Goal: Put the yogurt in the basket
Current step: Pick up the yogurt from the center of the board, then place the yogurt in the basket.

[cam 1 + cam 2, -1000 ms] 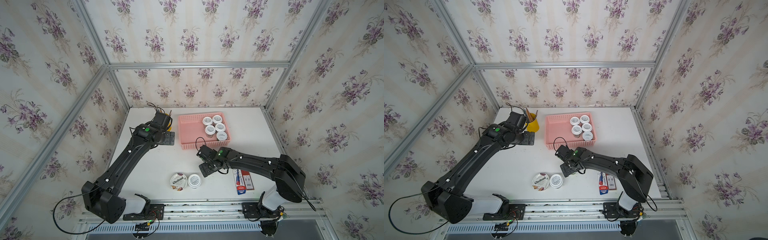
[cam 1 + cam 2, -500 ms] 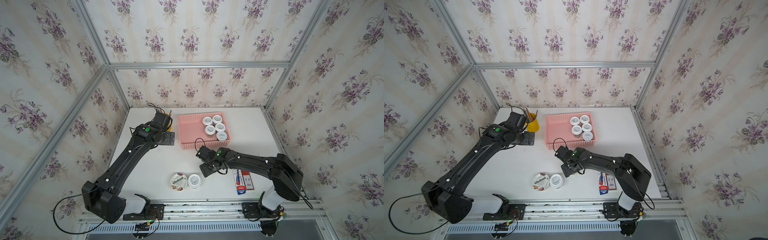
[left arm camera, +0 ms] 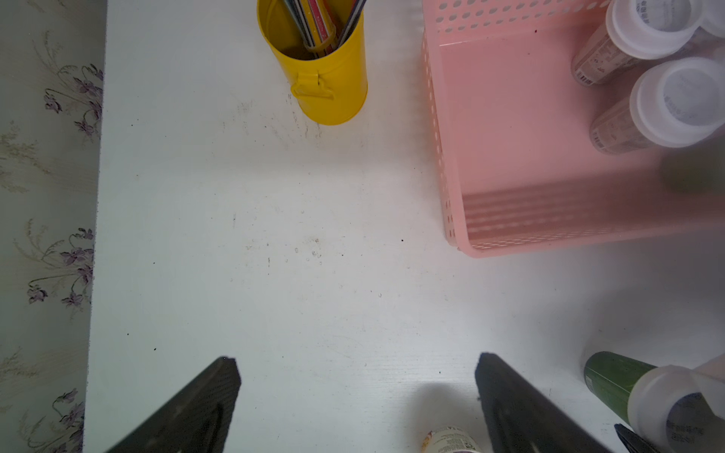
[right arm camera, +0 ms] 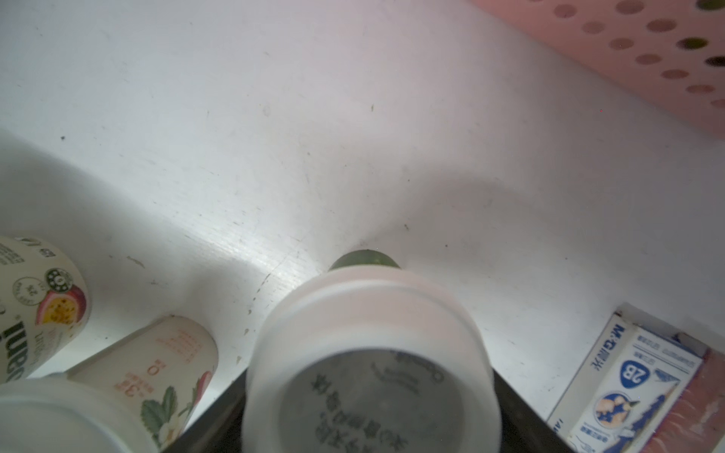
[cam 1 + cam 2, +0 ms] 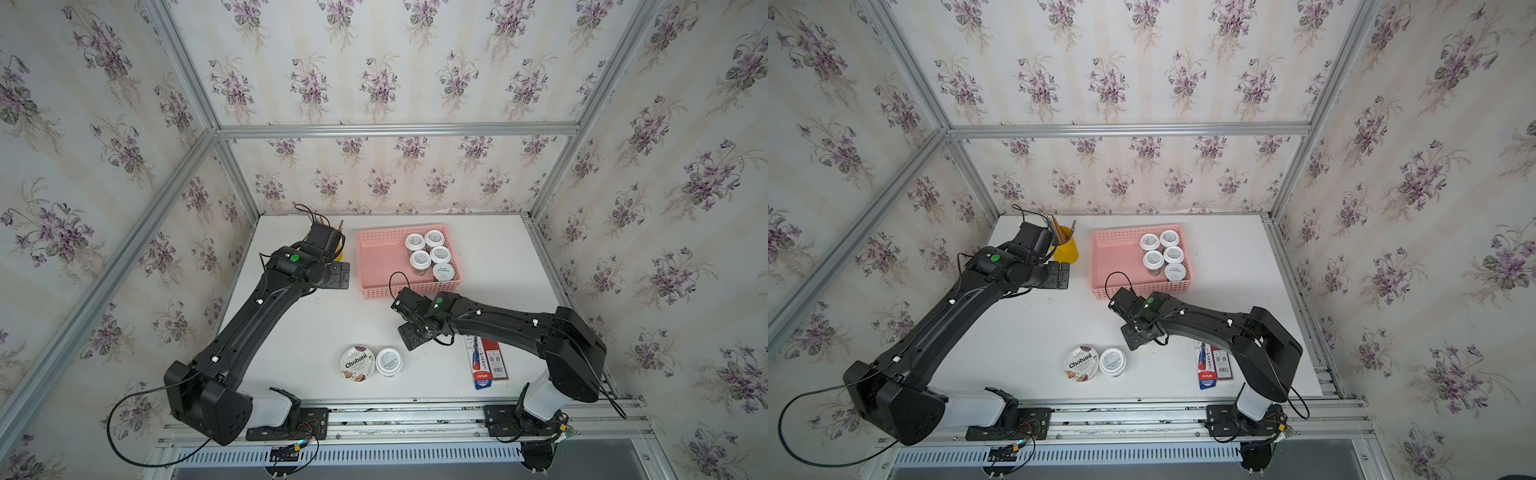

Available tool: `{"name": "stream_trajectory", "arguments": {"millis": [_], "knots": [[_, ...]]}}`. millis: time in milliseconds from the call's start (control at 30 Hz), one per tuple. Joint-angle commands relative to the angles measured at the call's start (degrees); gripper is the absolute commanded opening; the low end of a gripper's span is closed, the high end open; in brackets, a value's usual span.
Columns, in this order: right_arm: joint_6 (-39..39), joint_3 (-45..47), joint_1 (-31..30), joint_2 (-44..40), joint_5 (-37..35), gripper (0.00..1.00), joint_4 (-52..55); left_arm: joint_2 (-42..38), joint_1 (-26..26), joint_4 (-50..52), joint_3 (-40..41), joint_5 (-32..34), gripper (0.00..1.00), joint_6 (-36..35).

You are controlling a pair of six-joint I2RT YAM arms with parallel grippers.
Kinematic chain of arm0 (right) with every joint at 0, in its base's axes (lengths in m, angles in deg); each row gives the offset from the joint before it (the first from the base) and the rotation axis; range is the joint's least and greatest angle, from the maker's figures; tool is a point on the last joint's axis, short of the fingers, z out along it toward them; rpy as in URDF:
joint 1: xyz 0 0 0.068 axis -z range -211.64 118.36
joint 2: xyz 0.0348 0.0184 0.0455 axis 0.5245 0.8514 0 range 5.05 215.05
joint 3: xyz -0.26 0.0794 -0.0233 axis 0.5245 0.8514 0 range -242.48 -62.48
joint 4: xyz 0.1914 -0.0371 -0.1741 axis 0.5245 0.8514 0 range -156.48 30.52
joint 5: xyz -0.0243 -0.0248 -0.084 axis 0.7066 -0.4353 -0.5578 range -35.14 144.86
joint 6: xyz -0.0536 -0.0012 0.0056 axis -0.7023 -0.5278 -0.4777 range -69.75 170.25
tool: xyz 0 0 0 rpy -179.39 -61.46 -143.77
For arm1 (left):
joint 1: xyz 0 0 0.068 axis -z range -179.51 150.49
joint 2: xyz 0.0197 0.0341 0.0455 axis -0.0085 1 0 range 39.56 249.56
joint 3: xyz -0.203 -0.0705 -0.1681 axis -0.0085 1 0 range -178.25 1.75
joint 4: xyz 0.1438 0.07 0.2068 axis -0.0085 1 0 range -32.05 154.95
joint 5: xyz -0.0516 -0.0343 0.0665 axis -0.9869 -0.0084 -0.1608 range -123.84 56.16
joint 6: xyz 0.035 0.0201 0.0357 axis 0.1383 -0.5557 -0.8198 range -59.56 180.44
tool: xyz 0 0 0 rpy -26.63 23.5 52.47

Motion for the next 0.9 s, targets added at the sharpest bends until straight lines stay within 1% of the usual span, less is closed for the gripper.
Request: {"name": "stream_trajectory", "arguments": {"millis": [0, 200, 500, 700, 867], "knots": [[-1.7, -2.5, 0.6, 0.1, -1.7, 0.78, 2.1, 0.4, 0.0, 0.4, -1.1, -0.1, 0.99, -0.5], [-4.8, -10.3, 2.3, 1.7, -2.6, 0.78, 5.6, 0.2, 0.0, 1.6, -2.7, 0.0, 0.99, -0.7], [-10.1, -25.9, 6.8, 8.5, -3.3, 0.78, 9.3, -0.9, 0.0, 1.2, -2.9, 1.0, 0.99, -0.9], [-13.7, -39.9, 10.4, 17.1, -3.8, 0.78, 10.3, 0.8, -0.1, 0.4, -2.2, 0.3, 0.99, -1.1], [-16.9, -55.3, 12.4, 27.3, -3.5, 0.78, 12.6, 2.3, -0.4, 0.5, -2.6, 0.6, 0.99, -1.4]]}}
